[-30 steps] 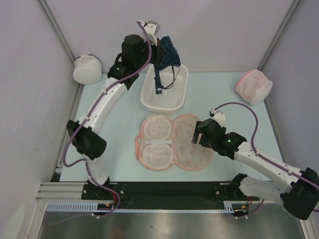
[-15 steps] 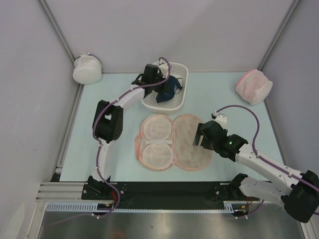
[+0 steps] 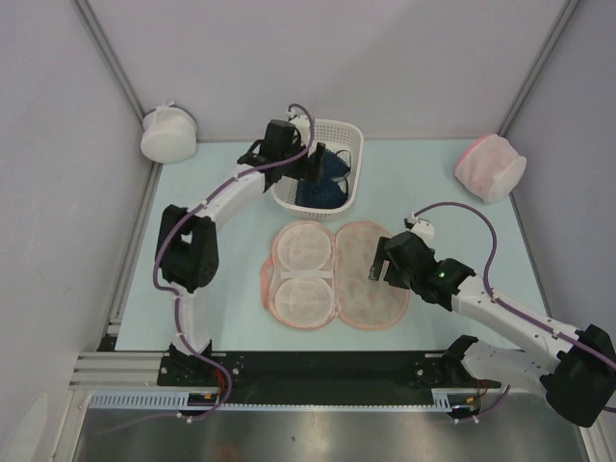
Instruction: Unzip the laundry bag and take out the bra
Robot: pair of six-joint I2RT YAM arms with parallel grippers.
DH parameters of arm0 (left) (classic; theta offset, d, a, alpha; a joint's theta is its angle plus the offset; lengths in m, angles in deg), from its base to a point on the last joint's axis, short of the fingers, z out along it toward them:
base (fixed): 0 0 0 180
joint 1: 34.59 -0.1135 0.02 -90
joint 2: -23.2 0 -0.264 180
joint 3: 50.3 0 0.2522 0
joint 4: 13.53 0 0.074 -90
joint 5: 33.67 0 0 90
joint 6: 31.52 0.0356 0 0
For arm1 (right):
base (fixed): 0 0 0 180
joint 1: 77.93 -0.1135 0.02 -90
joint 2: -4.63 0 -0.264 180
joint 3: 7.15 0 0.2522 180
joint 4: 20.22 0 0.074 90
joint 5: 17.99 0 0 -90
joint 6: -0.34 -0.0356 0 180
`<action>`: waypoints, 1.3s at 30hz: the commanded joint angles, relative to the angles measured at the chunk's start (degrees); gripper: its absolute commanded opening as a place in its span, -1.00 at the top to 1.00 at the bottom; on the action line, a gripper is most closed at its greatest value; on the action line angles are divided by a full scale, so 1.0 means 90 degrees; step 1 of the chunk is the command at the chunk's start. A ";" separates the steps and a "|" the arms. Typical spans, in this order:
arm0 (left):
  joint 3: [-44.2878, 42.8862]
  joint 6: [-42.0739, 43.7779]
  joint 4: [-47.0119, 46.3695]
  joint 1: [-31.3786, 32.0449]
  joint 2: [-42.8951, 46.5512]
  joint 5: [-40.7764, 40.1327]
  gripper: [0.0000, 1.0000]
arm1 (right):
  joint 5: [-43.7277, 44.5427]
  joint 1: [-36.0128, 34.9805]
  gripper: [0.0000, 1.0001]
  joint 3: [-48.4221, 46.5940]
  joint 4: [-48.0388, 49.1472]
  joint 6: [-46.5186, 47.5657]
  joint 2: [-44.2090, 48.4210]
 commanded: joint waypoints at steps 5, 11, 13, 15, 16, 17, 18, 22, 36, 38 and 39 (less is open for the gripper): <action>0.0202 -0.0084 0.0158 -0.0006 0.1621 -0.0401 -1.00 | 0.0223 0.0040 -0.81 -0.0162 -0.0071 0.0197 0.0145; 0.1155 -0.0474 0.0110 -0.0006 0.2743 -0.0205 -0.99 | 0.0311 0.0390 -0.82 -0.0064 -0.0237 0.0294 0.0164; 0.1548 -0.0631 0.0002 -0.0006 0.3336 -0.0273 -0.99 | 0.0263 0.0557 -0.83 0.0082 -0.0237 0.0314 0.0154; 0.2075 -0.0661 -0.0115 -0.0006 0.3729 -0.0322 -0.99 | 0.0126 0.0820 -0.82 0.0189 -0.0208 0.0343 0.0164; 0.2222 -0.0690 -0.0115 -0.0006 0.4060 -0.0352 -0.99 | 0.0029 0.0899 -0.82 0.0267 -0.0189 0.0363 0.0164; 0.2523 -0.0700 -0.0115 -0.0006 0.4247 -0.0352 -1.00 | -0.0021 0.1054 -0.81 0.0326 -0.0169 0.0382 0.0164; 0.2671 -0.0710 -0.0115 -0.0025 0.4403 -0.0304 -1.00 | -0.0089 0.1133 -0.80 0.0375 -0.0111 0.0421 0.0164; 0.3287 -0.0836 0.0166 -0.0162 0.5029 -0.0098 -0.99 | -0.0654 0.1504 -0.72 0.0658 0.0114 0.0431 0.0106; 0.4918 -0.0495 0.0949 -0.0826 0.6844 -0.0906 -0.99 | -0.1281 0.1661 -0.41 0.1127 0.0310 0.0294 -0.0187; 0.5211 -0.0505 0.0891 -0.0962 0.7021 -0.0928 -0.99 | -0.1281 0.1661 -0.32 0.1127 0.0310 0.0305 -0.0275; 0.5299 -0.0553 0.0794 -0.0982 0.7186 -0.0947 -0.99 | -0.1329 0.1661 -0.27 0.1118 0.0329 0.0324 -0.0343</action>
